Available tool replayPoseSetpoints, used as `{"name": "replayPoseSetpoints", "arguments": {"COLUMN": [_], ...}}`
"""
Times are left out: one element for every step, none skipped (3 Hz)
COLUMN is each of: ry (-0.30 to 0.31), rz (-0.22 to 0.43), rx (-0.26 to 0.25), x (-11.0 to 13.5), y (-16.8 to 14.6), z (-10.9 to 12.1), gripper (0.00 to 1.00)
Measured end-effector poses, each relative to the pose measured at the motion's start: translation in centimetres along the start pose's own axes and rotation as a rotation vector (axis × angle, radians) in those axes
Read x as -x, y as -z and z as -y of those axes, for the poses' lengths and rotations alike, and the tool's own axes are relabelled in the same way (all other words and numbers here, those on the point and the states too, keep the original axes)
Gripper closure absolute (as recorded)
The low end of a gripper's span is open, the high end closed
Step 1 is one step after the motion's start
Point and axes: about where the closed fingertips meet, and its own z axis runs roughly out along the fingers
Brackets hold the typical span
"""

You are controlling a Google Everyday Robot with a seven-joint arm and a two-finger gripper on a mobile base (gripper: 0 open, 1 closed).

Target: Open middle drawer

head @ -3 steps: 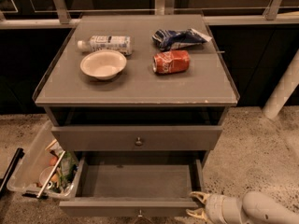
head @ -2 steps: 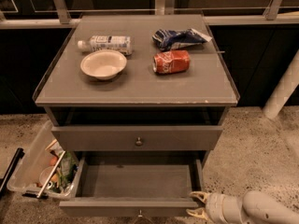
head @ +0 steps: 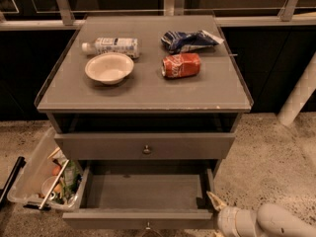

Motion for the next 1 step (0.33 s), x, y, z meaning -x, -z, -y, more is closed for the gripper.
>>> {"name": "replayPoseSetpoints", "arguments": {"ry": [0.0], "rz": [0.0], "rx": [0.0], "x": [0.0], "y": [0.0], "z": [0.0], "gripper": [0.0]}}
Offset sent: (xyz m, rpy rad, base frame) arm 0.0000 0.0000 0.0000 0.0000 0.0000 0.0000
